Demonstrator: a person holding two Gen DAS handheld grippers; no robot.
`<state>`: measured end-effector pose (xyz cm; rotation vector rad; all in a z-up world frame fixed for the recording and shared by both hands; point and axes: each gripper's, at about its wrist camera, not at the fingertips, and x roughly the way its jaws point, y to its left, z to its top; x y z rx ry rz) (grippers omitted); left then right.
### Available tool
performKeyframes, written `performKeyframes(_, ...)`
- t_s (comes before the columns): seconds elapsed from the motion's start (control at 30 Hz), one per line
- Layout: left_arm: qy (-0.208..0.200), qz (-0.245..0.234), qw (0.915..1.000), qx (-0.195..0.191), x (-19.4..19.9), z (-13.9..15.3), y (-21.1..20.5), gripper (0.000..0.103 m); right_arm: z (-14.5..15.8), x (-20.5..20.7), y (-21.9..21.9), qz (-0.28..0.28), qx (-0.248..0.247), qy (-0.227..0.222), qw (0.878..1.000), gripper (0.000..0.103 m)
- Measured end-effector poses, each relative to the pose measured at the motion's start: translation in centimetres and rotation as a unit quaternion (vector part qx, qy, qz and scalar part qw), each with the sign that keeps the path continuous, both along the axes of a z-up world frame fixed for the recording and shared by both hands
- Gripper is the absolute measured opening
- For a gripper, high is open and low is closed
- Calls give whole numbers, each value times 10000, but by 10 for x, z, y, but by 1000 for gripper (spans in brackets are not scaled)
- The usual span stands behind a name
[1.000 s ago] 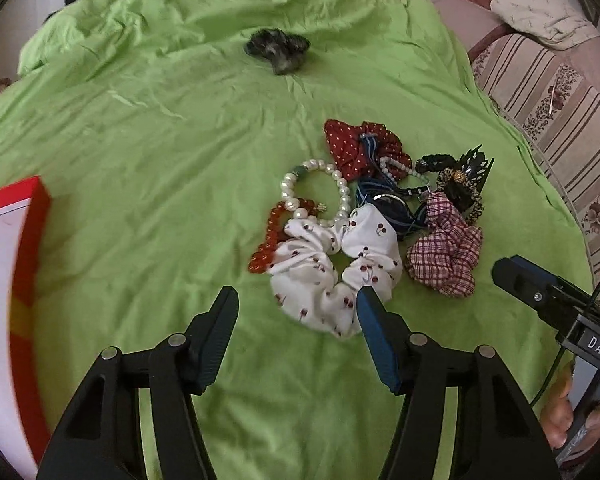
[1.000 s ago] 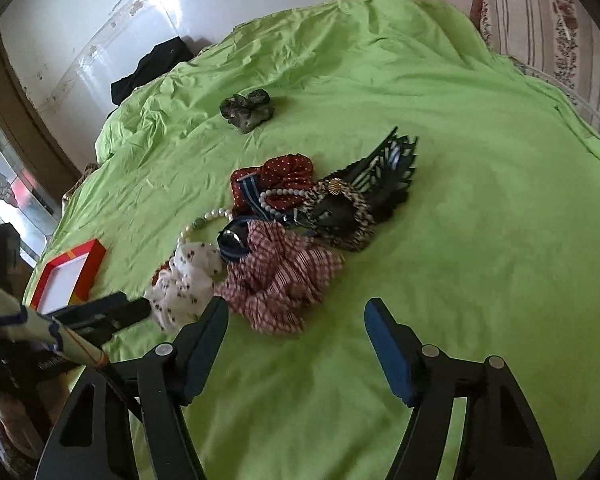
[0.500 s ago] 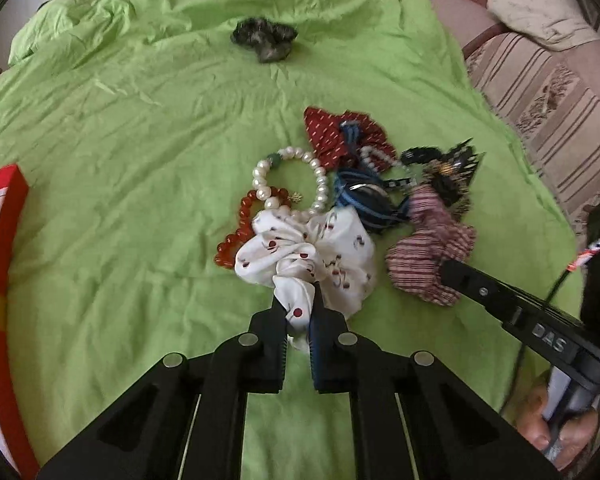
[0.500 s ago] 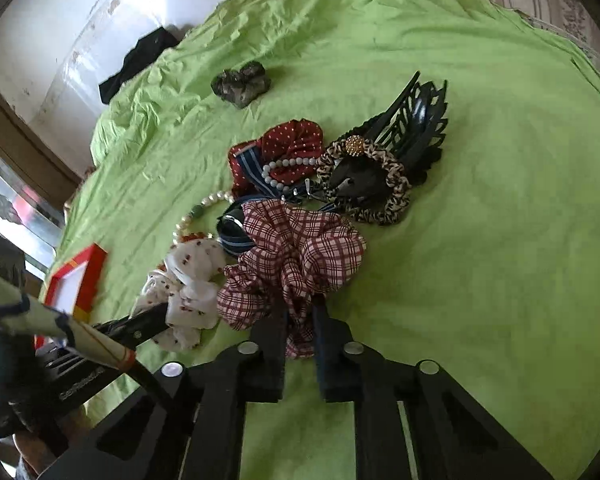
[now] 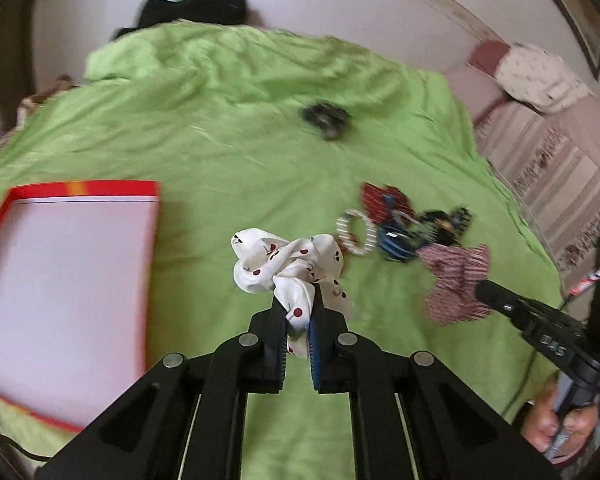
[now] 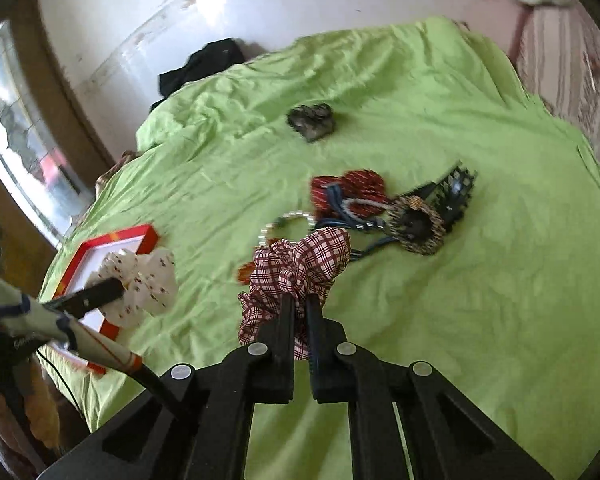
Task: Organize jewelry
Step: 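Grasp white cherry scrunchie with left tool while right tool grasps plaid scrunchie, then carry both scrunchies to the red-framed tray and open both tools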
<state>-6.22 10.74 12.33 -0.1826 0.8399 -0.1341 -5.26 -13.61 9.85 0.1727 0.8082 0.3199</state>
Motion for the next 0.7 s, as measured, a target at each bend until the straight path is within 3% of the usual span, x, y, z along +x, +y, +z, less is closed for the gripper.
performKeyframes(0.17, -225, 765, 9961, 387, -22, 3, 60, 8, 9, -5, 38, 366, -42, 39, 9993, 6)
performKeyframes(0.3, -287, 1411, 9872, 680, -40, 1, 115, 8, 9, -6, 77, 792, 23, 161, 9967, 6)
performKeyframes(0.53, -69, 2282, 9721, 536, -59, -15, 201, 8, 11, -9, 166, 1769, 347, 427, 9827, 6)
performKeyframes(0.7, 226, 2640, 9637, 323, -72, -33, 242, 8, -6, -7, 226, 2309, 497, 841, 9681, 6)
